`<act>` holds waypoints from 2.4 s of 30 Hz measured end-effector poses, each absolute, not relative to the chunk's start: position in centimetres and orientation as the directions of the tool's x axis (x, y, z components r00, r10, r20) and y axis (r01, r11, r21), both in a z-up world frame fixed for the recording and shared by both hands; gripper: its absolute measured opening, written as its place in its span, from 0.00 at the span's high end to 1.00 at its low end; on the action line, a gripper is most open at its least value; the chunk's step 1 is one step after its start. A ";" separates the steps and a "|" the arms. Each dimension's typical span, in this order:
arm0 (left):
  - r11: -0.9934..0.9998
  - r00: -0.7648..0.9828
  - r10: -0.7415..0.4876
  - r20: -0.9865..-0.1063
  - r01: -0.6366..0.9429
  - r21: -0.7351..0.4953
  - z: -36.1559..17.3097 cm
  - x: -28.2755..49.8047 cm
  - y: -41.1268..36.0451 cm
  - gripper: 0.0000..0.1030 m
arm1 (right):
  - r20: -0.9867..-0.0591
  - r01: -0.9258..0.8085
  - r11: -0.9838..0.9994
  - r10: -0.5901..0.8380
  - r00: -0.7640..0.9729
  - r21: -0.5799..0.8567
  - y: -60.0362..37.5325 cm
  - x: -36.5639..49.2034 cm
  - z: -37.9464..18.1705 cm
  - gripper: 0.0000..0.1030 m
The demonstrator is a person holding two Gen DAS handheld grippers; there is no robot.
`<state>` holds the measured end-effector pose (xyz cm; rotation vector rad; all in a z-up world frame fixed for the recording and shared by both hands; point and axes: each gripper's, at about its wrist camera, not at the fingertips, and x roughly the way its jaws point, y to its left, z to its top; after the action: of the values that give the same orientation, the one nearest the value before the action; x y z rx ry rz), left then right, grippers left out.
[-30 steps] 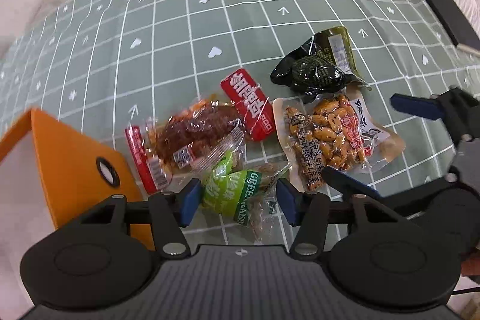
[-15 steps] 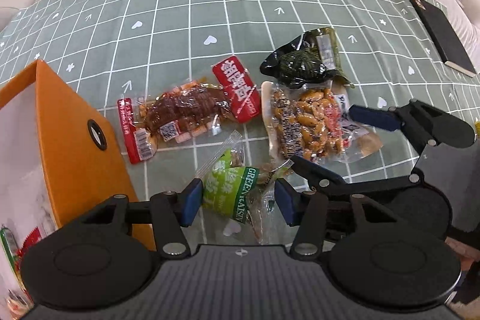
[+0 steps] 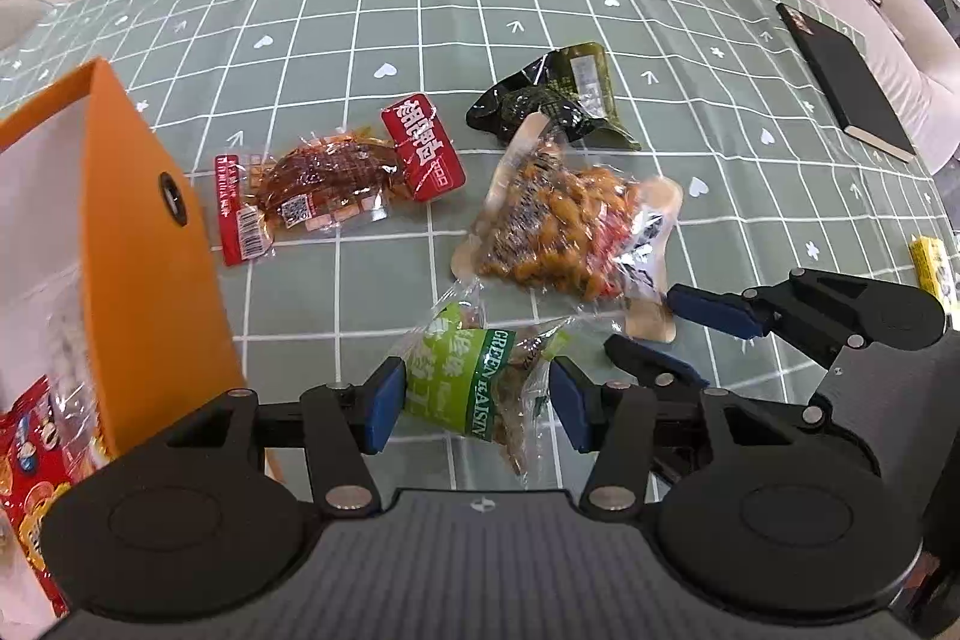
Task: Organize snacks
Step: 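Grasp the green raisin bag with the left tool while the right tool grasps the peanut packet, then lift the raisin bag with the left tool while the right tool carries the peanut packet to the box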
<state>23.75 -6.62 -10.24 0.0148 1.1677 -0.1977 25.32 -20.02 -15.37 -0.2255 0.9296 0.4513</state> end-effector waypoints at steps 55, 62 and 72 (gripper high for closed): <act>0.965 0.377 -0.160 -0.912 0.255 -0.064 -11.5 23.5 -6.2 0.47 | -0.720 -0.682 0.730 0.452 0.527 -0.041 -18.7 28.5 -16.7 0.27; 0.967 0.389 -0.182 -0.903 0.235 -0.094 -11.1 22.5 -6.4 0.48 | -0.771 -0.625 0.779 0.368 0.520 -0.049 -18.5 27.1 -16.0 0.29; 0.960 0.421 -0.249 -0.872 0.224 -0.166 -9.6 19.7 -6.9 0.49 | -0.852 -0.501 0.865 0.253 0.458 -0.013 -20.2 24.8 -15.1 0.29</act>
<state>19.68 -6.90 -9.62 -0.0259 1.0974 -0.2962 24.79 -20.15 -15.06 -0.2791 0.9931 0.4720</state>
